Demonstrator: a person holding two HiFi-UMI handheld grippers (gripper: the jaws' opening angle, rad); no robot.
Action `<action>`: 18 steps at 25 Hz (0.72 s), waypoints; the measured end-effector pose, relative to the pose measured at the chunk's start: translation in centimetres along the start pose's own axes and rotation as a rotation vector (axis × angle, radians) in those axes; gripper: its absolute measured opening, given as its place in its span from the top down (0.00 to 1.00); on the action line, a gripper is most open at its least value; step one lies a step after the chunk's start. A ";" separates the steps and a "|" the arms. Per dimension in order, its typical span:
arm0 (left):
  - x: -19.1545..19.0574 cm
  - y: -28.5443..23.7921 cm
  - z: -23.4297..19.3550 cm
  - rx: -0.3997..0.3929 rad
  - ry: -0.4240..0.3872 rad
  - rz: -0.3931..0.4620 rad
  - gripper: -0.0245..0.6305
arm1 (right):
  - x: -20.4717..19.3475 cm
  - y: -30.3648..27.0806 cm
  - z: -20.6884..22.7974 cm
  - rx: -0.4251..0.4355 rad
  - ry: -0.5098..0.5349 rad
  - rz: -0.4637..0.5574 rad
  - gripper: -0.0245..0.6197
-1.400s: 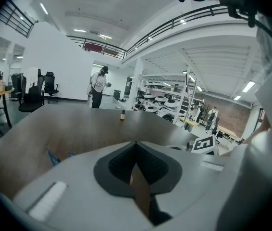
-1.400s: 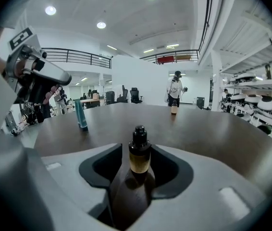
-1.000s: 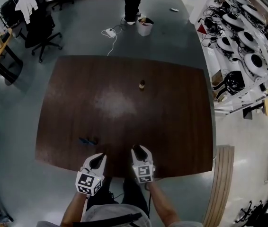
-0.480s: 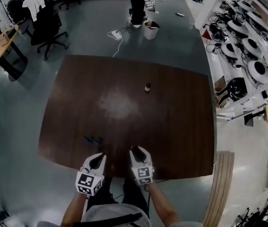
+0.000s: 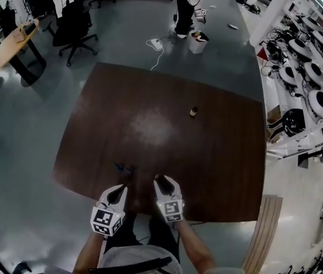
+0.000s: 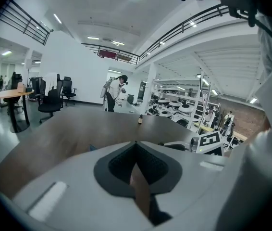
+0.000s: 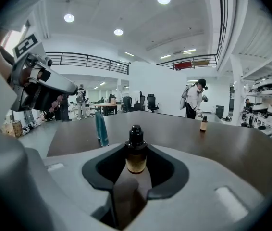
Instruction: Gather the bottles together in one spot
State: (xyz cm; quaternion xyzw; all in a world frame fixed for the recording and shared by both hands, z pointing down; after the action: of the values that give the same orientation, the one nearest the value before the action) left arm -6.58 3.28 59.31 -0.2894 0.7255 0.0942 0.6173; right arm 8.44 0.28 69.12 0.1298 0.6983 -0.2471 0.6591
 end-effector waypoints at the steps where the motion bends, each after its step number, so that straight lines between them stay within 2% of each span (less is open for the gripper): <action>1: 0.0 0.1 -0.2 0.008 0.001 0.001 0.96 | 0.1 -0.3 -0.2 0.009 0.001 0.002 0.76; 18: -0.1 2.4 -4.2 0.121 0.026 0.034 0.96 | 0.2 -4.7 -4.6 0.162 0.016 0.007 0.76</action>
State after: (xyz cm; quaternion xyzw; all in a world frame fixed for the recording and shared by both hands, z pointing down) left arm -11.36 3.17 59.80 -0.2405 0.7427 0.0570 0.6224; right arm 2.12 -1.38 69.74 0.1869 0.6809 -0.2995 0.6417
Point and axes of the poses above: the fingertips, and each gripper's own axes: y backward along the fingers, z to its right, x out of its top, the point moved 3 cm from there along y, backward along the fingers, and after that the axes turned 13 degrees about z, right-handed, at the moved point
